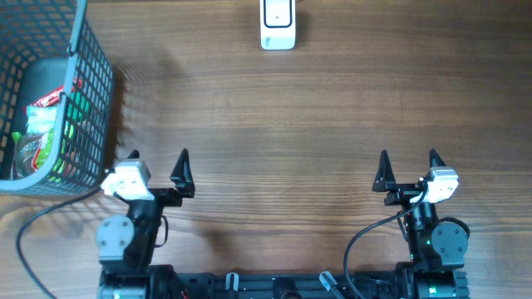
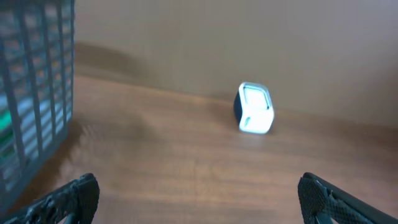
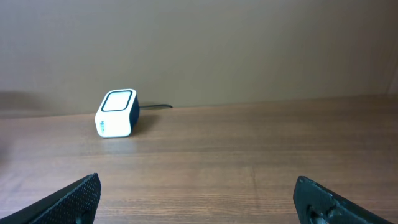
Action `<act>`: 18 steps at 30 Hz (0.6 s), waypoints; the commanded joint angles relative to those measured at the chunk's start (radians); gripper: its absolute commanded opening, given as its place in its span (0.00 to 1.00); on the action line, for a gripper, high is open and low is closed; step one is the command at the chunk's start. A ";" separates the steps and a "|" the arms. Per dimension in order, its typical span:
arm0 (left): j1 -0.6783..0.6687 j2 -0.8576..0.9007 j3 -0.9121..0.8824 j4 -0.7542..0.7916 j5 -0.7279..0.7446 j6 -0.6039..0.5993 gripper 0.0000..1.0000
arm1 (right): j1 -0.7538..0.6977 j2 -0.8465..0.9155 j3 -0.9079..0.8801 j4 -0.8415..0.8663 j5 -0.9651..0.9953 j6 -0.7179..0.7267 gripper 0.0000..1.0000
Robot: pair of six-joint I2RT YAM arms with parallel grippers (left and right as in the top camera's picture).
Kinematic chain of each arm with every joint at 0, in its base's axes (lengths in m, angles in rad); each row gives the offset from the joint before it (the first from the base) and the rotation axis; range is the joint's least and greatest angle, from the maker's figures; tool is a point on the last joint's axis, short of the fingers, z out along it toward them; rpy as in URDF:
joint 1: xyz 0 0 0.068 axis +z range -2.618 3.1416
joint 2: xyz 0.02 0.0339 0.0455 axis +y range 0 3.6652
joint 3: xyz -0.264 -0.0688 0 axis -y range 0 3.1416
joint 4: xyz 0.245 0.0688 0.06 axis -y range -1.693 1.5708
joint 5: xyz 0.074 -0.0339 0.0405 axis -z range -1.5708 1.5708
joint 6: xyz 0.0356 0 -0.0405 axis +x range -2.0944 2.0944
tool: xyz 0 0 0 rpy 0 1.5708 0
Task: Scan the item barcode
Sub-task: 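Move the left gripper over the grey basket and lower into it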
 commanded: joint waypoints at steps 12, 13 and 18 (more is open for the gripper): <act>0.005 0.376 0.522 -0.375 0.293 -0.038 1.00 | -0.003 0.005 -0.001 0.003 -0.016 0.015 1.00; 0.005 0.388 0.522 -0.378 0.331 -0.038 1.00 | -0.003 0.005 -0.001 0.003 -0.016 0.015 1.00; 0.005 0.453 0.516 -0.466 0.362 -0.037 1.00 | -0.003 0.005 -0.001 0.003 -0.016 0.015 1.00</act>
